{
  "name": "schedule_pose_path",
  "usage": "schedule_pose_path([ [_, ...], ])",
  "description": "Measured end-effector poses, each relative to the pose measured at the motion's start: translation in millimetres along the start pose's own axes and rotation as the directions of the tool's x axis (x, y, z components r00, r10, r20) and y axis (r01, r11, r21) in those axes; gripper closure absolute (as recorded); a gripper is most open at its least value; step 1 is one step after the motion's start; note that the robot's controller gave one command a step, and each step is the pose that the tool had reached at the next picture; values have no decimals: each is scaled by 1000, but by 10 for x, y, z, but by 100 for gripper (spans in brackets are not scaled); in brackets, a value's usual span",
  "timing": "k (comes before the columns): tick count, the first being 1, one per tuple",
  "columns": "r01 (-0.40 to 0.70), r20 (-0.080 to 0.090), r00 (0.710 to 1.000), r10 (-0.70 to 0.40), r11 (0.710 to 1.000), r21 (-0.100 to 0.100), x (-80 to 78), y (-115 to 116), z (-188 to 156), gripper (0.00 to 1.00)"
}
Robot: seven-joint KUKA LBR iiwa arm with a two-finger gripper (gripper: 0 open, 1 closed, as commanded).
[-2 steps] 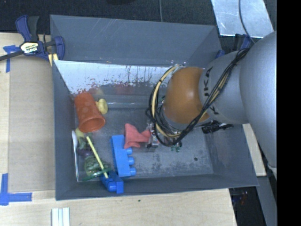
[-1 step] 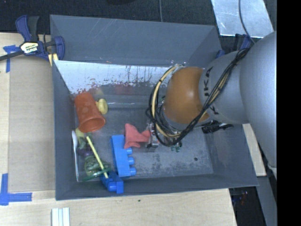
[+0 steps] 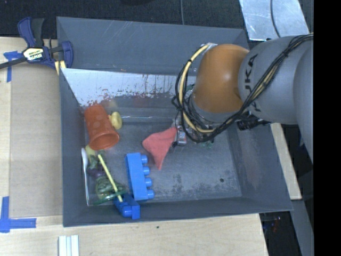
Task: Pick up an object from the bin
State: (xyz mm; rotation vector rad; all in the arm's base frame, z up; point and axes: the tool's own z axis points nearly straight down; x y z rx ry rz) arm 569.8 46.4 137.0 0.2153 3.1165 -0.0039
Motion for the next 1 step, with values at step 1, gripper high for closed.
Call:
schedule_pose_path([
  [1, 10, -2, 1000, -10, 1000, 0, -70, 0, -743, 100],
])
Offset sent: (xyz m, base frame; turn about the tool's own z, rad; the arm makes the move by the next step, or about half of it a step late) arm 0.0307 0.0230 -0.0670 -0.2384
